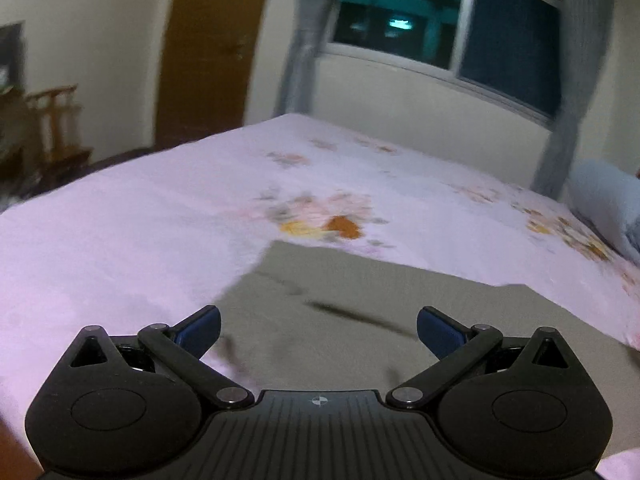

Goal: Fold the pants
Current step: 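Grasp the folded pants edge with the left gripper while the right gripper grasps beside it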

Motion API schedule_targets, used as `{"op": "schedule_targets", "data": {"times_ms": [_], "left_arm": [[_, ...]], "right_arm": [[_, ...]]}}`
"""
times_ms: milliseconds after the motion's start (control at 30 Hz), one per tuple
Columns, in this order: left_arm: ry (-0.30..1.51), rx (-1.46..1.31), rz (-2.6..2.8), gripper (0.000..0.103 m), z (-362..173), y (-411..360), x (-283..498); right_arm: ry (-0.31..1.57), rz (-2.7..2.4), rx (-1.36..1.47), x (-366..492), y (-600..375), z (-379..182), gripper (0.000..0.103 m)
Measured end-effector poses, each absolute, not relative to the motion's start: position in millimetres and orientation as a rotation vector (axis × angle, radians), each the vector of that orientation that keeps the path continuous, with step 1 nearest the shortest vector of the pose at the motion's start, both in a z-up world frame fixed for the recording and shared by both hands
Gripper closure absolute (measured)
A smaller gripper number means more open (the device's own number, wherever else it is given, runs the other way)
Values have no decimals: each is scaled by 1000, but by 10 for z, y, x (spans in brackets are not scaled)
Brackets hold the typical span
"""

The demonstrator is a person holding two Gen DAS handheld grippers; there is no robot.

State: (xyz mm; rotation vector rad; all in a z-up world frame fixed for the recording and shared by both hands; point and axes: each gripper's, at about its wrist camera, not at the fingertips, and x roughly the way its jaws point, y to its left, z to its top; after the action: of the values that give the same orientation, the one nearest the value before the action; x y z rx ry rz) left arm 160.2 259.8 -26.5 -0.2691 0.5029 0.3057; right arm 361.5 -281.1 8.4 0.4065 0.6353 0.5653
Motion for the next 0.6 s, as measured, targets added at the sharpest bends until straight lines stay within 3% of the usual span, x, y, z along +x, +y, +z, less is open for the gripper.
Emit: {"op": "schedule_targets", "data": {"times_ms": [67, 167, 200, 400, 567, 600], "left_arm": [[562, -311, 361, 0, -360, 2832, 1594], [605, -408, 380, 0, -510, 3086, 1588], [602, -425, 376, 0, -533, 3120, 1597], [597, -445, 385, 0, -620, 3130, 1732], [596, -470, 378, 0, -625, 3076, 1926], [600, -475, 371, 11, -629, 3060, 1955]], "right_arm": [[670, 647, 318, 3939, -2323, 77, 75], [707, 710, 200, 4340, -1791, -1, 48], [721, 725, 162, 4449, -1647, -23, 44], [837, 777, 46, 4759, -1172, -299, 53], [913, 818, 18, 4645, -1064, -467, 68], [932, 824, 10, 4633, -1001, -482, 70]]}}
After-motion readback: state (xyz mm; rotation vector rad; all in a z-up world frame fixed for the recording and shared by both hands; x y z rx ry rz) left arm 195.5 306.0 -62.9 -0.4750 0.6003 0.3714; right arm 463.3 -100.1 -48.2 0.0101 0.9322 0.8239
